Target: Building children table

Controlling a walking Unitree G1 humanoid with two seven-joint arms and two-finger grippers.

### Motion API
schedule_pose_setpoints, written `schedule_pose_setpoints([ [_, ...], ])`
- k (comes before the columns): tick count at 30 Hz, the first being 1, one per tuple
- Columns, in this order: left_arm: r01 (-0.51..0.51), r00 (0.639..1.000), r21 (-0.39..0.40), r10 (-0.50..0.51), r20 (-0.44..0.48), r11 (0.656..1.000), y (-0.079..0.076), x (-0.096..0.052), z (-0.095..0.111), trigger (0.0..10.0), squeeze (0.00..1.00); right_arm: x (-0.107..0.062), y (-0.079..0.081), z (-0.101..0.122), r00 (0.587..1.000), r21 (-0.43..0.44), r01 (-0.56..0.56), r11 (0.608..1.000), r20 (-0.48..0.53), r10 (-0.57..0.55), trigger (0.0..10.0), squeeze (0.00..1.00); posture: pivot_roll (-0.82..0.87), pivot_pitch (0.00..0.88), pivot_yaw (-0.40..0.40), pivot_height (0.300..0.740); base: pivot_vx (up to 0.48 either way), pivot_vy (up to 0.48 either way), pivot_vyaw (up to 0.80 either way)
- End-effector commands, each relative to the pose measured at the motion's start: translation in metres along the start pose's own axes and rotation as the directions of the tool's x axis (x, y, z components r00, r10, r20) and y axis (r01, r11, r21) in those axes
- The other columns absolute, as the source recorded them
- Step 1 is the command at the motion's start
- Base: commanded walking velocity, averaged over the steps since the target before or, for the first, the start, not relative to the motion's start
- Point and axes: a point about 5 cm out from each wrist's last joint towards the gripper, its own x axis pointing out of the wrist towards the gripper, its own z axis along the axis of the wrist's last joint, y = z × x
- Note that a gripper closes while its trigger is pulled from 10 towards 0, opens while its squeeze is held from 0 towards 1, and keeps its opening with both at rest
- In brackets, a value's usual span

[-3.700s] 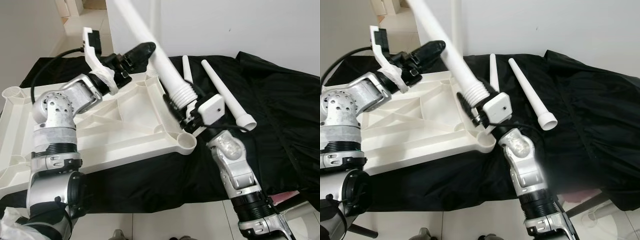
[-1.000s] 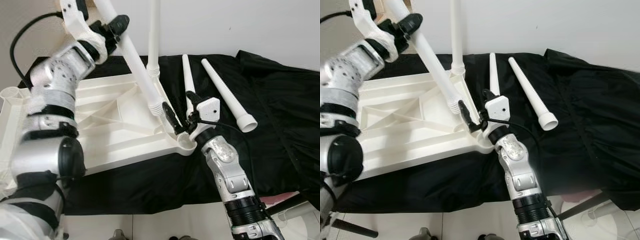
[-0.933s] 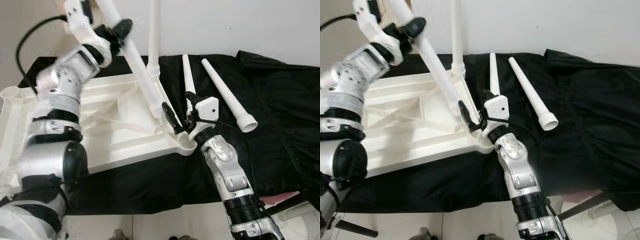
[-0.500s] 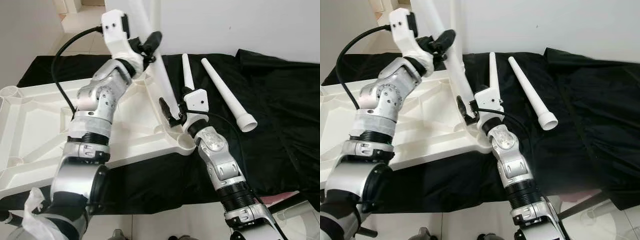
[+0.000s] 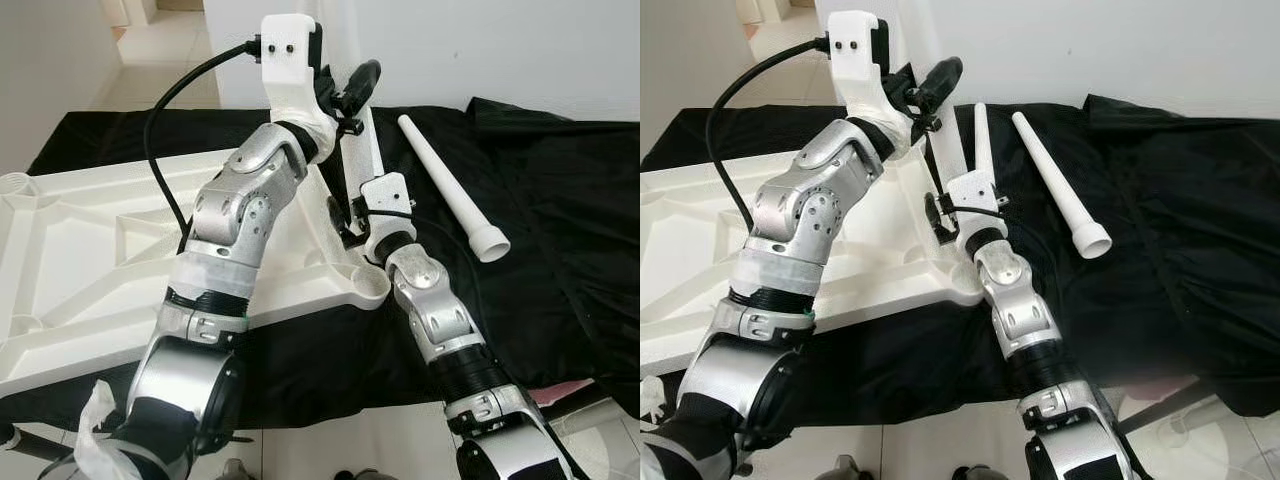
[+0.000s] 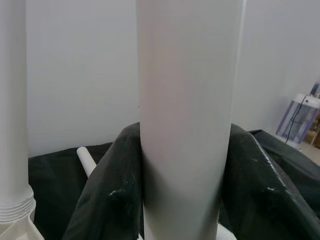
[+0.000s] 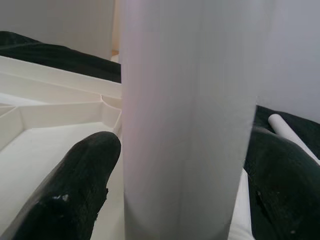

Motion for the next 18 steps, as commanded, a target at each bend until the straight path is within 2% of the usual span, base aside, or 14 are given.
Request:
schedule_pose_setpoints([
  [1,0.013,1.0,0.014,-0.013,0.012,1.0,-0.0054,0.0,0.0024,10.0,0.0,0.0016,0.0013,-0.0014,1.0,-0.008,0.001,1.0,-0.02,-0.001,10.0,0.0,-0.05,0.063,-0.033,0.74,0.0,0.0,0.0],
  [10,0.013,1.0,0.015,-0.013,0.016,1.0,-0.0108,-0.0027,0.0029,10.0,0.0,0.0089,0.0042,0.0024,0.999,-0.024,-0.002,1.0,-0.049,0.001,10.0,0.0,-0.05,0.056,-0.032,0.74,0.0,0.0,0.0],
  [11,0.014,1.0,0.017,-0.015,0.016,1.0,-0.0121,-0.0028,0.0027,10.0,0.0,0.0093,0.0049,0.0021,0.998,-0.021,-0.001,1.0,-0.056,0.0,7.3,0.0,-0.05,0.055,-0.029,0.74,0.0,0.0,0.0],
  [12,0.014,1.0,0.017,-0.015,0.016,1.0,-0.0121,-0.0028,0.0027,10.0,0.0,0.0093,0.0049,0.0021,0.998,-0.021,-0.001,1.0,-0.056,0.0,7.3,0.0,-0.05,0.055,-0.029,0.74,0.0,0.0,0.0],
  [13,0.017,1.0,0.018,-0.018,0.017,1.0,-0.0134,-0.0027,0.0028,10.0,0.0,0.0093,0.0057,0.0011,0.998,-0.014,-0.004,1.0,-0.068,0.003,6.2,0.0,-0.05,0.056,-0.03,0.74,0.0,0.0,0.0],
  [17,0.02,1.0,0.02,-0.021,0.017,1.0,-0.0147,-0.0024,0.0029,10.0,0.0,0.0091,0.0066,-0.0014,0.996,-0.004,-0.005,1.0,-0.09,0.005,5.8,0.0,-0.05,0.057,-0.027,0.74,0.0,0.0,0.0],
  [18,0.02,1.0,0.02,-0.021,0.016,1.0,-0.0149,-0.0024,0.003,10.0,0.0,0.0087,0.0071,-0.0025,0.995,-0.003,-0.008,1.0,-0.096,0.007,5.0,0.0,-0.05,0.057,-0.027,0.74,0.0,0.0,0.0],
])
